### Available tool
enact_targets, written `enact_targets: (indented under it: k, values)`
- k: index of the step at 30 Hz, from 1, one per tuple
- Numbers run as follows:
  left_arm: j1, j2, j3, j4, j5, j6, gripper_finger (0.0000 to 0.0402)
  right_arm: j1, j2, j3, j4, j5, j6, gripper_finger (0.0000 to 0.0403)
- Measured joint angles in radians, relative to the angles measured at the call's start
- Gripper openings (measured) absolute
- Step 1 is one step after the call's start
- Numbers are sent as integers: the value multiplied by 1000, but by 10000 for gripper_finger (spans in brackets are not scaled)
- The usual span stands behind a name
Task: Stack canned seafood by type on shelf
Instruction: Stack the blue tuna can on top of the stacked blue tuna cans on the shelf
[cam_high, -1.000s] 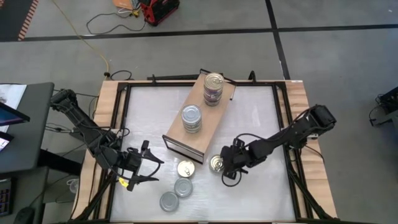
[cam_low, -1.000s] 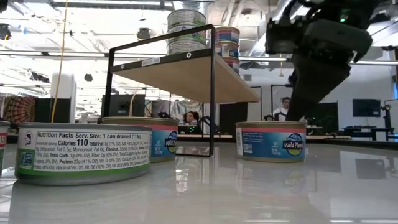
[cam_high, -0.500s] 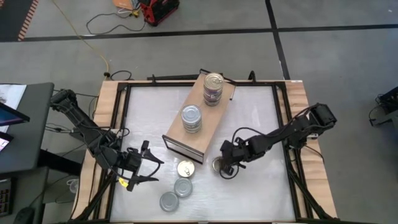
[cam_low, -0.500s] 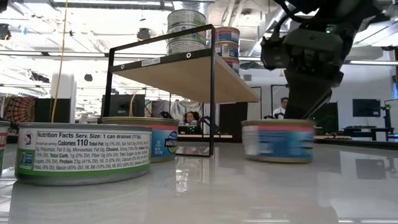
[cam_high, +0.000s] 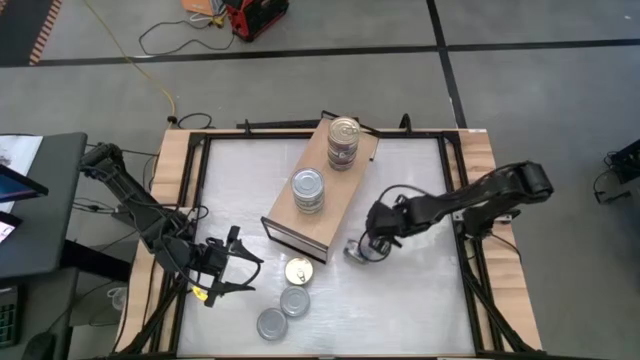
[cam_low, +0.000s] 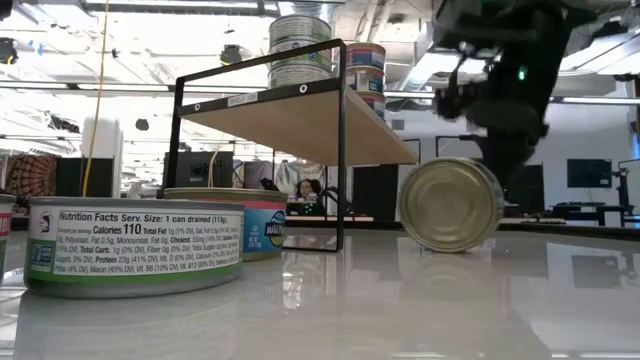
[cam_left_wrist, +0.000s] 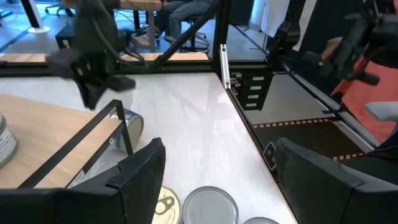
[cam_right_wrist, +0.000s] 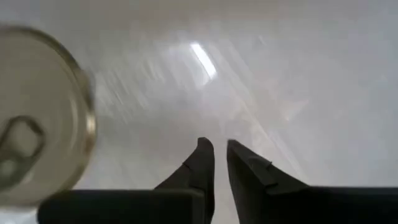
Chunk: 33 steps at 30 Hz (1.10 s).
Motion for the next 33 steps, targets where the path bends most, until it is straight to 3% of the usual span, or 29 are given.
enact_targets:
  k: [4,8,15,21,27,33]
  values:
    - [0,0,0,-5,0,-4,287,9,-100,0,22,-2,-71,77]
    - [0,0,0,-16,-9,-5,287,100,-146,1,120,-3,-160,107]
    - [9,0,0,-17,-29,-4,287,243,-105,1,271,29,-182,254]
    - [12,0,0,-15,-44,5,287,268,7,6,388,150,-152,359]
    - [12,0,0,-16,-26,-20,287,286,91,59,347,274,-85,370]
    - [12,0,0,-16,-15,-23,287,294,177,86,368,279,-67,358]
